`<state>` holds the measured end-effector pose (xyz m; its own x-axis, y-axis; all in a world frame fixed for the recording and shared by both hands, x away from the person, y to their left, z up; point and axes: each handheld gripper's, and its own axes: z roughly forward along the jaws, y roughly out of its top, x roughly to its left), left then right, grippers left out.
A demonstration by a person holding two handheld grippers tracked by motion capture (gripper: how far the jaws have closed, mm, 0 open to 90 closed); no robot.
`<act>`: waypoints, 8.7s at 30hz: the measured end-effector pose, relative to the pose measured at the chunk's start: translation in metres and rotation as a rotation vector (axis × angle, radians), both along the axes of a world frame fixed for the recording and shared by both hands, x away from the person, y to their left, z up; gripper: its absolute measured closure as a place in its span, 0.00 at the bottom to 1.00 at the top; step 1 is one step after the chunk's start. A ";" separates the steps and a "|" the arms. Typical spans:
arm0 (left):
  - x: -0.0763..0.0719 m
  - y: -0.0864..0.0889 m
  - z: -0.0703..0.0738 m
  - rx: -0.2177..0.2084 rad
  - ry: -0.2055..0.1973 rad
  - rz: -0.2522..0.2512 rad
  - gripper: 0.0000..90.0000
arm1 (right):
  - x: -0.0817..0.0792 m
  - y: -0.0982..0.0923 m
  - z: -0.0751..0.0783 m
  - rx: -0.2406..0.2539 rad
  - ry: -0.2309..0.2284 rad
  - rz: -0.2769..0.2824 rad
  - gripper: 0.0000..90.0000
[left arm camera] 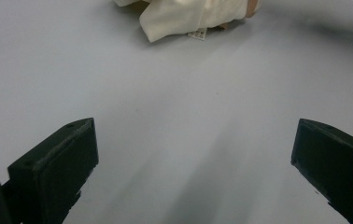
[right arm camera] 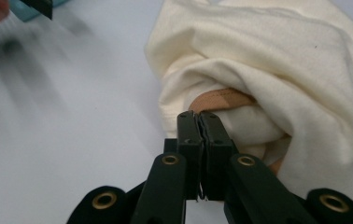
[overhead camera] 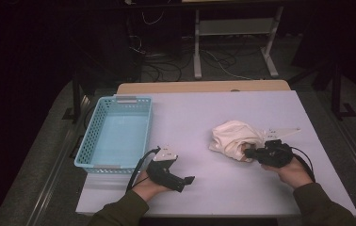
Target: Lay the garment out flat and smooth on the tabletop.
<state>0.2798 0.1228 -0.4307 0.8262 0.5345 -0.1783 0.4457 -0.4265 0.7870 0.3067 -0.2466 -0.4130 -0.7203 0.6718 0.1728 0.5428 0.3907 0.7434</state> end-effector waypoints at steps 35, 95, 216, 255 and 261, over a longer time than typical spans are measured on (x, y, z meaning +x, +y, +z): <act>0.000 0.001 0.001 -0.001 -0.003 0.000 0.00 | -0.028 0.008 0.040 0.107 -0.099 0.077 0.97; 0.000 -0.001 0.000 0.001 0.003 -0.005 0.00 | -0.040 -0.007 -0.015 -0.034 0.109 0.098 0.92; 0.001 0.003 0.000 -0.014 0.009 0.003 0.00 | 0.102 0.119 0.034 0.051 -0.025 0.081 0.66; 0.001 0.002 0.000 -0.010 0.009 0.006 0.00 | 0.032 -0.008 0.004 -0.027 0.059 -0.062 0.58; 0.001 0.002 0.000 -0.010 0.010 0.006 0.00 | 0.023 -0.015 -0.008 -0.061 0.083 -0.072 0.57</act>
<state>0.2806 0.1246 -0.4302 0.8209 0.5379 -0.1918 0.4564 -0.4162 0.7864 0.3299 -0.2618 -0.4207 -0.6549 0.7322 0.1872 0.6297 0.3918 0.6708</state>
